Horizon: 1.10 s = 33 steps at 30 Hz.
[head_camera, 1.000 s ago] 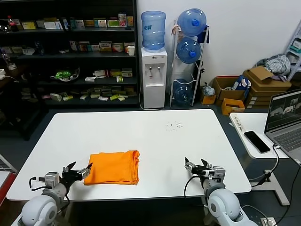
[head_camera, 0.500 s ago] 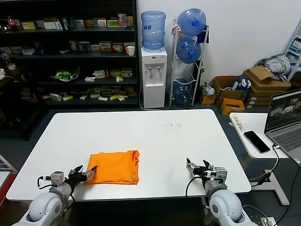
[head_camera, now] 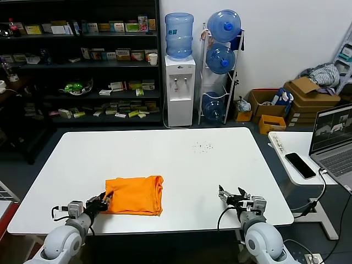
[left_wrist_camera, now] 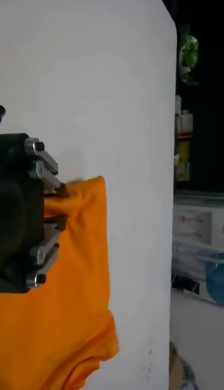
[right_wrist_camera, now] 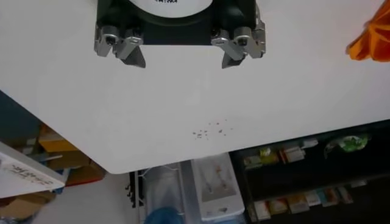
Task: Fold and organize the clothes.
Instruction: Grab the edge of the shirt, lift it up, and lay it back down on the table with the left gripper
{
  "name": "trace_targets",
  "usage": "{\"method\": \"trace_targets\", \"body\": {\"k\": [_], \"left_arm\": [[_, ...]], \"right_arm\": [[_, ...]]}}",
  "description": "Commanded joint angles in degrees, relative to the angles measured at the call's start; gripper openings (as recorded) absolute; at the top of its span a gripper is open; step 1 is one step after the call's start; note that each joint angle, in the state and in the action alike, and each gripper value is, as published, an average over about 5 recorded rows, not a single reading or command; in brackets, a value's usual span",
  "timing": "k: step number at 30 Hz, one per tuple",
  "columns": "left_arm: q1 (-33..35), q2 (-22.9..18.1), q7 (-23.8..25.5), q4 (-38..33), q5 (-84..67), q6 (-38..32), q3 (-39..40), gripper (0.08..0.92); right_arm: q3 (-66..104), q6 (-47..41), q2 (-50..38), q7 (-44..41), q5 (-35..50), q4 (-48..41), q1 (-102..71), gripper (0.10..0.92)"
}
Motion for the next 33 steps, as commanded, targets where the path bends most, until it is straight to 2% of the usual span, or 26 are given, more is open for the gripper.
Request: {"method": "trace_targets", "body": {"k": [1, 4, 7, 9, 12, 15, 18, 23, 25, 29, 33], "left_arm": [[2.4, -1.5, -3.8, -8.8, 8.1, -2.6, -0.4, 0.265], [3.8, -1.5, -6.4, -14.2, 9.6, -1.2, -1.1, 0.18], [5.1, -0.3, -9.9, -20.0, 8.9, 2.9, -2.0, 0.134], [6.1, 1.9, -12.0, -23.7, 7.0, 6.4, -3.1, 0.131], [8.8, 7.9, -13.1, -26.9, 4.1, 9.8, -7.2, 0.131], [13.0, 15.2, -10.3, -23.9, 3.3, 10.2, -13.9, 0.131], [16.8, 21.3, -4.9, -16.3, 6.0, 8.0, -21.0, 0.131], [18.2, 28.3, 1.4, -1.7, 14.4, 3.6, -28.0, 0.131], [18.6, 30.0, 2.6, 1.3, 16.4, 3.1, -29.5, 0.131], [19.2, 31.6, 3.4, 1.2, 19.3, 3.6, -30.4, 0.131], [18.3, 29.9, 1.3, -5.4, 15.7, 5.1, -27.6, 0.131]], "right_arm": [[-0.1, 0.3, 0.0, 0.3, 0.0, -0.4, 0.1, 0.823], [-0.3, 0.5, 0.0, 0.4, 0.1, -0.7, 0.4, 0.823], [-0.6, 0.7, 0.0, 0.4, 0.1, -1.2, 0.9, 0.823], [-0.9, 0.9, 0.1, 0.4, 0.2, -1.6, 1.4, 0.823], [-1.4, 1.2, 0.1, 0.3, 0.6, -1.9, 2.2, 0.823], [-2.0, 1.6, 0.1, 0.1, 1.0, -2.1, 3.0, 0.823], [-2.5, 1.9, 0.2, -0.1, 1.5, -2.2, 3.7, 0.823], [-2.7, 2.4, 0.3, -0.3, 2.1, -2.6, 4.5, 0.823], [-2.5, 2.5, 0.2, -0.3, 2.2, -2.7, 4.7, 0.823], [-2.0, 2.5, 0.2, -0.1, 2.2, -2.7, 4.7, 0.823], [-1.3, 2.4, 0.8, 0.3, 1.7, -2.4, 4.3, 0.823]]}}
